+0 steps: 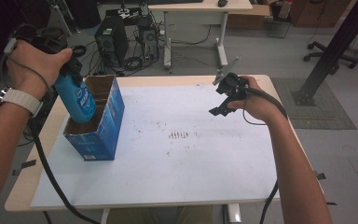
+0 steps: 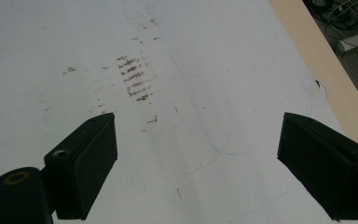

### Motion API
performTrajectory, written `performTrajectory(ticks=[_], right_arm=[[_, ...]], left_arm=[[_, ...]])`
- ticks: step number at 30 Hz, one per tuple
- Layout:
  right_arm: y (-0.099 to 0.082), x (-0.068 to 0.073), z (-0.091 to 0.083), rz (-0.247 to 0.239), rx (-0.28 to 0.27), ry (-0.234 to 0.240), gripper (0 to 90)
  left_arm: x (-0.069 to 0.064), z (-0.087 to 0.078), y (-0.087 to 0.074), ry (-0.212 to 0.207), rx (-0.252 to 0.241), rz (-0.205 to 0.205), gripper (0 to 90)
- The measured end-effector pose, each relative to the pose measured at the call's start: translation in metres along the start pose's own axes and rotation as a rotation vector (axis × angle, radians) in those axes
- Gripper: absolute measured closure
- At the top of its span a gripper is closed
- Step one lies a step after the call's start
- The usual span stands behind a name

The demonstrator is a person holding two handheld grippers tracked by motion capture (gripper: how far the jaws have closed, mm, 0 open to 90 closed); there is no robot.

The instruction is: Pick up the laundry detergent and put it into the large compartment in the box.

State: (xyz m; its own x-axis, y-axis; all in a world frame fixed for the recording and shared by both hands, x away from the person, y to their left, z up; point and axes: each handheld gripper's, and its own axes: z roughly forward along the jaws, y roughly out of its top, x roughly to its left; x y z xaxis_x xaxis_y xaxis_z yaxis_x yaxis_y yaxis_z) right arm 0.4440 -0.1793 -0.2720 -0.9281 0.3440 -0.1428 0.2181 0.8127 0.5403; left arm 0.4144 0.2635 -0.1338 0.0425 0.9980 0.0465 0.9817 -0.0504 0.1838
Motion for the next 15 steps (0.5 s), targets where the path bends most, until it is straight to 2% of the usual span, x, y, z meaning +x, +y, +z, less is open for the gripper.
performTrajectory(ticks=[5,9,15], right_arm=[[-0.001,0.000,-0.001,0.003,0.001,-0.003,12.0],[-0.003,0.000,-0.001,0.003,0.000,-0.002,12.0],[-0.004,0.000,0.000,0.006,0.002,-0.002,12.0]], left_arm=[[0.000,0.010,0.000,0.004,0.000,-0.003,37.6],[0.002,0.026,-0.001,-0.014,-0.001,-0.012,37.6],[0.000,0.039,-0.002,-0.005,0.000,-0.006,37.6]])
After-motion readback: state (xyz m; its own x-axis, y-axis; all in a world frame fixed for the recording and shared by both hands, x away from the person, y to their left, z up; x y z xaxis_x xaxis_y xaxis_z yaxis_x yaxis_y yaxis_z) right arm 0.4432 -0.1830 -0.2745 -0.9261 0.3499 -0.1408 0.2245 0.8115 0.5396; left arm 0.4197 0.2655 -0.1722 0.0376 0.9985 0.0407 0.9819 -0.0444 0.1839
